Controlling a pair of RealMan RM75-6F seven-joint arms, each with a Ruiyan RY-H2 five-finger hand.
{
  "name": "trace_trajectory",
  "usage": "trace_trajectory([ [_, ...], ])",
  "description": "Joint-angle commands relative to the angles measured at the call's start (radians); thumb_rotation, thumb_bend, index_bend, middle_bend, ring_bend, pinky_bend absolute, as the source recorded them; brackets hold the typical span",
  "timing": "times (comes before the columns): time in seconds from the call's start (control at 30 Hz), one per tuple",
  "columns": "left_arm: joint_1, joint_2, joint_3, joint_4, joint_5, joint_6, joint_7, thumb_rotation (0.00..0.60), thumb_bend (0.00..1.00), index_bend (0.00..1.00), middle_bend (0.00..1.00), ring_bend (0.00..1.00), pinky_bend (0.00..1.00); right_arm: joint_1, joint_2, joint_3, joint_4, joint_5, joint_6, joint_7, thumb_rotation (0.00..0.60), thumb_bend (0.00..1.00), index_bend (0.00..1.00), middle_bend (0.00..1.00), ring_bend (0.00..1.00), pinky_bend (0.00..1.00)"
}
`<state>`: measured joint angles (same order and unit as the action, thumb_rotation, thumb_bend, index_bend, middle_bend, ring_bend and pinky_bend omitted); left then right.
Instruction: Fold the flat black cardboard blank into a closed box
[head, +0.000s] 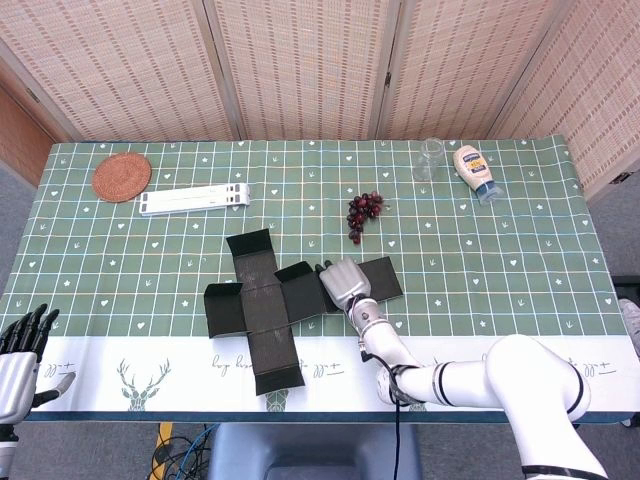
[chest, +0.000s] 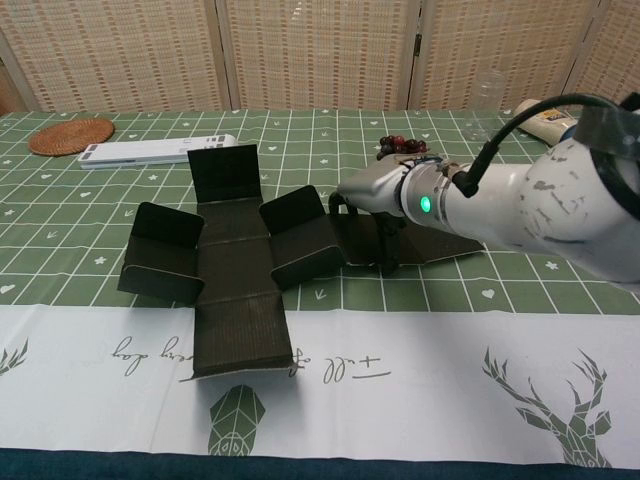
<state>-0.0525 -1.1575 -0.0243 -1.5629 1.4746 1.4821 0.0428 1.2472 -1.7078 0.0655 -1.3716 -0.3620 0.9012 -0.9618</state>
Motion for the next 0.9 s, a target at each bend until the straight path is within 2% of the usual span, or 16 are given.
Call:
trace_trajectory([
  [0.03, -0.004, -0.004, -0.003, 0.006, 0.006, 0.000, -0.004, 0.600, 0.18, 0.00, 0.00, 0.00, 0.08, -0.005, 0.009, 0.003, -0.016, -0.007, 0.009, 0.003, 0.600, 0.21, 0.31, 0.33, 0.74, 0.99],
  [0.17, -0.029, -0.017, -0.010, 0.041, 0.027, -0.017, -0.040, 0.600, 0.18, 0.00, 0.00, 0.01, 0.08, -0.018, 0.029, 0.004, -0.047, -0.028, 0.021, 0.017, 0.600, 0.21, 0.31, 0.33, 0.74, 0.99],
  [0.23, -0.052, -0.032, -0.021, 0.074, 0.045, -0.024, -0.069, 0.600, 0.18, 0.01, 0.00, 0.07, 0.10, -0.026, 0.038, 0.004, -0.060, -0.041, 0.027, 0.026, 0.600, 0.21, 0.31, 0.33, 0.74, 0.99],
  [0.4, -0.144, -0.100, -0.042, 0.225, 0.117, -0.067, -0.182, 0.600, 0.18, 0.17, 0.11, 0.47, 0.44, -0.043, 0.051, -0.001, -0.080, -0.065, 0.030, 0.044, 0.600, 0.21, 0.31, 0.33, 0.74, 0.99],
  [0.43, -0.162, -0.114, -0.043, 0.259, 0.133, -0.075, -0.197, 0.600, 0.18, 0.19, 0.12, 0.52, 0.49, -0.045, 0.053, -0.004, -0.082, -0.069, 0.031, 0.044, 0.600, 0.21, 0.31, 0.33, 0.74, 0.99],
  [0.5, -0.203, -0.154, -0.044, 0.337, 0.166, -0.088, -0.236, 0.600, 0.18, 0.22, 0.15, 0.65, 0.68, -0.051, 0.054, -0.006, -0.089, -0.076, 0.035, 0.048, 0.600, 0.21, 0.31, 0.33, 0.74, 0.99],
  [0.6, -0.256, -0.213, -0.044, 0.442, 0.198, -0.107, -0.269, 0.600, 0.18, 0.20, 0.15, 0.68, 0.75, -0.058, 0.056, -0.007, -0.097, -0.084, 0.040, 0.052, 0.600, 0.21, 0.31, 0.33, 0.74, 0.99],
  [0.8, -0.334, -0.319, -0.042, 0.551, 0.196, -0.182, -0.272, 0.600, 0.18, 0.02, 0.03, 0.67, 0.76, -0.068, 0.062, -0.003, -0.117, -0.108, 0.054, 0.060, 0.600, 0.21, 0.31, 0.33, 0.74, 0.99],
  [0.9, -0.362, -0.370, -0.037, 0.600, 0.200, -0.199, -0.247, 0.600, 0.17, 0.00, 0.01, 0.67, 0.75, -0.072, 0.063, -0.004, -0.124, -0.119, 0.058, 0.063, 0.600, 0.21, 0.31, 0.34, 0.74, 0.99],
])
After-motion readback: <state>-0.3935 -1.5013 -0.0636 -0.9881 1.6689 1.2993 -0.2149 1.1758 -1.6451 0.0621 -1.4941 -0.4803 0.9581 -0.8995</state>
